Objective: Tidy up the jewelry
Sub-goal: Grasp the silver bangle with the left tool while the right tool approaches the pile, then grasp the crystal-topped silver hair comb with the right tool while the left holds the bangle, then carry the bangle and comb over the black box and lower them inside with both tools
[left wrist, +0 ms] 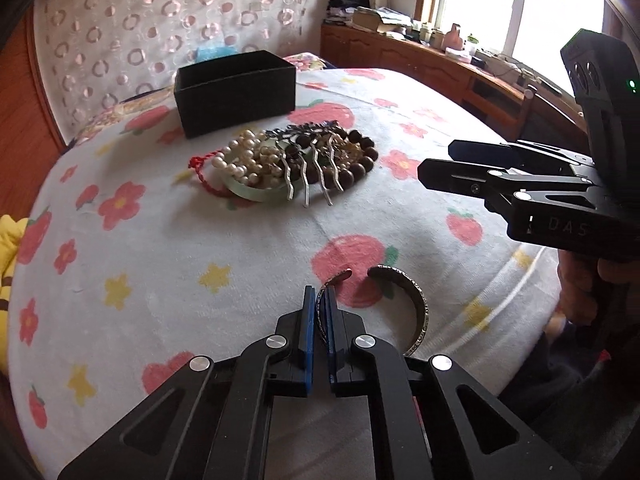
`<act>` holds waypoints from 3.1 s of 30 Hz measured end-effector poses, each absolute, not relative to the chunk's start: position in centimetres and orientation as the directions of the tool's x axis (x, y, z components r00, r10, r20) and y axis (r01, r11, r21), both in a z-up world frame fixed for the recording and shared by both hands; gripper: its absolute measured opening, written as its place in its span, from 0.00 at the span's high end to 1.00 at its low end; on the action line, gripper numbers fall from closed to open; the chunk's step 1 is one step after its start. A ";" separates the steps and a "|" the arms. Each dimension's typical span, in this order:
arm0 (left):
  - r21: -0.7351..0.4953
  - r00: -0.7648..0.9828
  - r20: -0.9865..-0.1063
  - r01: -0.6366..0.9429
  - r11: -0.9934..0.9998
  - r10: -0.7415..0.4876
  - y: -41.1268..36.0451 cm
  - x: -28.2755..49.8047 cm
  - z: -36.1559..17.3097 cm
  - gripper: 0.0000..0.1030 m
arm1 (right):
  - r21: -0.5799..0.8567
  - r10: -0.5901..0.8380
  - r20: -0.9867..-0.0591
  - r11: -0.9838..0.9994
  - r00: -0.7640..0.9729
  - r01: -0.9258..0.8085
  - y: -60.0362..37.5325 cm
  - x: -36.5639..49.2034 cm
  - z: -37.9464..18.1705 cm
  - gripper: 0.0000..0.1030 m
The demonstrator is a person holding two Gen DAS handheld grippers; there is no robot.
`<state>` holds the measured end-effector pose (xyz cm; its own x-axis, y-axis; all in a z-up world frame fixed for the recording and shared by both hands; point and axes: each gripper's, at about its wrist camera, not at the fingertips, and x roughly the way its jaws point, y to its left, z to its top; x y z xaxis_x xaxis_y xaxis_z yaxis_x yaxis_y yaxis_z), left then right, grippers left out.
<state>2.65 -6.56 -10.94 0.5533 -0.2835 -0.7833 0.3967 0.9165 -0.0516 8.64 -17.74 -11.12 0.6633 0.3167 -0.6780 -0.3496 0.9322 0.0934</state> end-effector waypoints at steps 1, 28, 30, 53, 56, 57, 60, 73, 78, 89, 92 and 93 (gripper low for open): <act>-0.060 0.557 -0.780 0.389 0.919 -0.286 -6.4 2.8 -10.9 0.96 | 0.089 0.316 -0.679 0.932 0.663 -0.353 -17.6 9.0 -11.0 0.38; -0.081 0.693 -0.695 0.189 0.979 -0.191 1.9 5.9 -8.1 0.96 | 0.062 0.289 -0.762 0.923 0.579 -0.379 -10.9 18.0 -12.5 0.19; -0.081 0.693 -0.695 0.188 0.979 -0.191 2.0 5.9 -8.2 0.96 | 0.049 0.276 -0.767 0.925 0.580 -0.376 -10.6 18.2 -12.7 0.19; -0.059 0.703 -0.687 0.196 0.979 -0.182 1.4 5.7 -7.5 0.96 | 0.017 0.292 -0.743 0.908 0.603 -0.418 -11.3 18.1 -11.6 0.59; -0.060 0.702 -0.688 0.198 0.978 -0.184 1.3 5.7 -7.5 0.96 | 0.003 0.278 -0.747 0.910 0.604 -0.415 -11.0 18.8 -11.7 0.49; -0.059 0.701 -0.689 0.199 0.978 -0.184 1.2 5.8 -7.6 0.96 | -0.002 0.272 -0.750 0.911 0.603 -0.412 -11.0 19.1 -11.8 0.41; -0.059 0.699 -0.690 0.205 0.977 -0.188 1.0 5.8 -7.7 0.96 | -0.002 0.262 -0.767 0.912 0.586 -0.410 -10.9 20.2 -12.3 0.34; -0.058 0.699 -0.689 0.209 0.976 -0.191 0.9 5.9 -7.9 0.96 | 0.157 0.371 -0.788 0.893 0.492 -0.421 -11.7 21.2 -12.5 0.44; -0.054 0.702 -0.686 0.213 0.976 -0.191 1.0 5.8 -7.8 0.96 | 0.160 0.386 -0.763 0.890 0.518 -0.427 -11.9 20.5 -11.9 0.44; -0.039 0.728 -0.659 0.217 0.976 -0.188 0.7 7.7 -6.0 0.96 | 0.072 0.372 -0.697 0.887 0.613 -0.456 -12.9 19.1 -8.1 0.44; -0.035 0.735 -0.651 0.222 0.974 -0.191 0.5 8.8 -5.6 0.96 | 0.078 0.380 -0.685 0.886 0.621 -0.456 -13.6 19.7 -7.2 0.44; -0.032 0.738 -0.647 0.225 0.974 -0.192 0.5 9.4 -5.3 0.96 | 0.080 0.384 -0.678 0.886 0.627 -0.456 -14.0 20.0 -6.8 0.44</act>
